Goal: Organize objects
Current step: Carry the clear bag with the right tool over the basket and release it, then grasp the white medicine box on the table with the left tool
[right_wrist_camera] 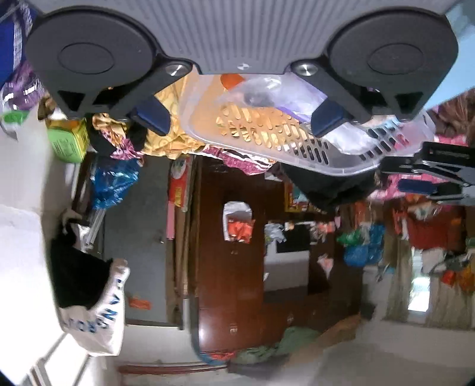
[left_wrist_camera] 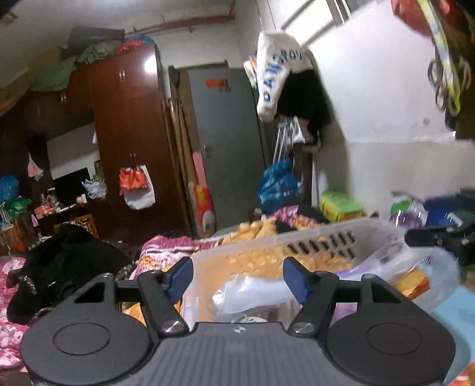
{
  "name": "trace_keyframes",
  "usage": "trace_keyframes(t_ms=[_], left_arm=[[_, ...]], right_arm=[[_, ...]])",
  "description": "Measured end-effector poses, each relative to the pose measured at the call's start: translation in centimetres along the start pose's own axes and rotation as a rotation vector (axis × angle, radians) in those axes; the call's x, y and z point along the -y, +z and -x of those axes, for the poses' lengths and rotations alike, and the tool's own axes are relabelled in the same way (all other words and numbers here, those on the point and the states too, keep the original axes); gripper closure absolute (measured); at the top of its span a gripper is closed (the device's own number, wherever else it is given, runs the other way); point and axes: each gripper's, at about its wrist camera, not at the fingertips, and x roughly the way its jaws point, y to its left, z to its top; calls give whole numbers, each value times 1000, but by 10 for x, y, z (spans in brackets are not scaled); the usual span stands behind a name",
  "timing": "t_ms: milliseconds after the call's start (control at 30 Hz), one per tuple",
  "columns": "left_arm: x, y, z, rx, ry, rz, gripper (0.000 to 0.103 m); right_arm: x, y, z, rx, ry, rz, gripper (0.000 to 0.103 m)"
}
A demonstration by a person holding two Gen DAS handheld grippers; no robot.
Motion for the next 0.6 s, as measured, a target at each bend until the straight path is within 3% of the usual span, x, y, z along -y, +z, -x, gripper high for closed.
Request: trace_keyframes(t_ms=[133,267,367,500,533,600], left_arm=[[9,-16,42,55,-17,0,27],[23,-56,84,99,-93,22,26],[35,-88,105,90,-165,41,26],[51,-116,120,70,-284,69,26],[55,-122,123,63,-329,78,26],[65,-133,127,48,-406,57,26]], right_arm=[[1,-24,37,-35,-50,-14,0],[7,-68,82,-64,-27,-44,0],[11,-99,119,-44,11,-102,0],[1,-131,158,-20,152,-123,0],[-6,-137,162,-32,206,-96,0],[-20,-145,163,-52,231,-22,0]])
